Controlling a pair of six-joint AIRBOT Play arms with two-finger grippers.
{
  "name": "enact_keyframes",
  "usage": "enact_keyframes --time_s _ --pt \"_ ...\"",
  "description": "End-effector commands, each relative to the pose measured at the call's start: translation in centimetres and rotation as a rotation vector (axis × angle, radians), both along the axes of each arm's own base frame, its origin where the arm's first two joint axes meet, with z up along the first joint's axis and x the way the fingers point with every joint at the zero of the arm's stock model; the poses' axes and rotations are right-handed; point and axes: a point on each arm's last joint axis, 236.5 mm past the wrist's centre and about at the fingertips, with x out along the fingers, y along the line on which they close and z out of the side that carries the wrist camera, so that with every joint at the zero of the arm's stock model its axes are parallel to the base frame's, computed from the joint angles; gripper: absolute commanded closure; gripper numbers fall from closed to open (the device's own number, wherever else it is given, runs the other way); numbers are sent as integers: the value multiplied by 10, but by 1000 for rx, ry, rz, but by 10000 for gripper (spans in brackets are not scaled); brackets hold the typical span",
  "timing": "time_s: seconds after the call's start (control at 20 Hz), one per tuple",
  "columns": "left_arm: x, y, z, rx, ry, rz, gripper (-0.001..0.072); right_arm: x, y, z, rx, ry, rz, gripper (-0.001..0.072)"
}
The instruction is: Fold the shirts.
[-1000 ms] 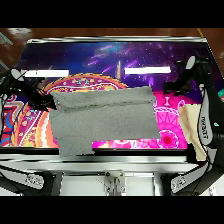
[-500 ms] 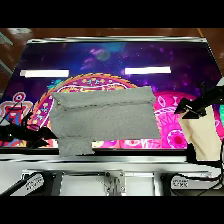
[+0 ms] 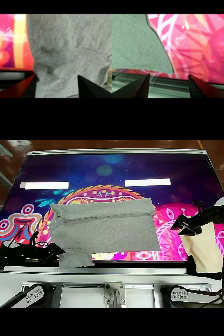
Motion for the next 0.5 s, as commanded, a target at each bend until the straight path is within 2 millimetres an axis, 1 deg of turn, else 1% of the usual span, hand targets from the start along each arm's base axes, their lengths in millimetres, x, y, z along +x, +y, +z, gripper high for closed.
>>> enact_keyframes --time_s 0.0,0.05,0.1,0.2,0.25,0.35,0.45 --pt "7 -15 -8 -24 2 5 377 0 1 -1 2 1 -9 120" --pt "3 -18 -8 -34 8 -20 555 -1 0 -1 -2 8 -8 120" --pt "0 -22 -6 -48 2 -53 663 -5 -2 -3 -12 20 -2 120" --pt "-2 -23 0 -67 -6 -82 673 -22 2 -12 5 74 17 30" --pt "-1 -22 4 -73 -18 -93 673 -33 10 -19 34 109 19 30" --pt "1 -21 12 -87 -41 -117 674 -46 34 -32 127 123 26 30" --pt "5 -18 17 -88 -56 -117 673 -48 41 -51 121 113 -4 30"
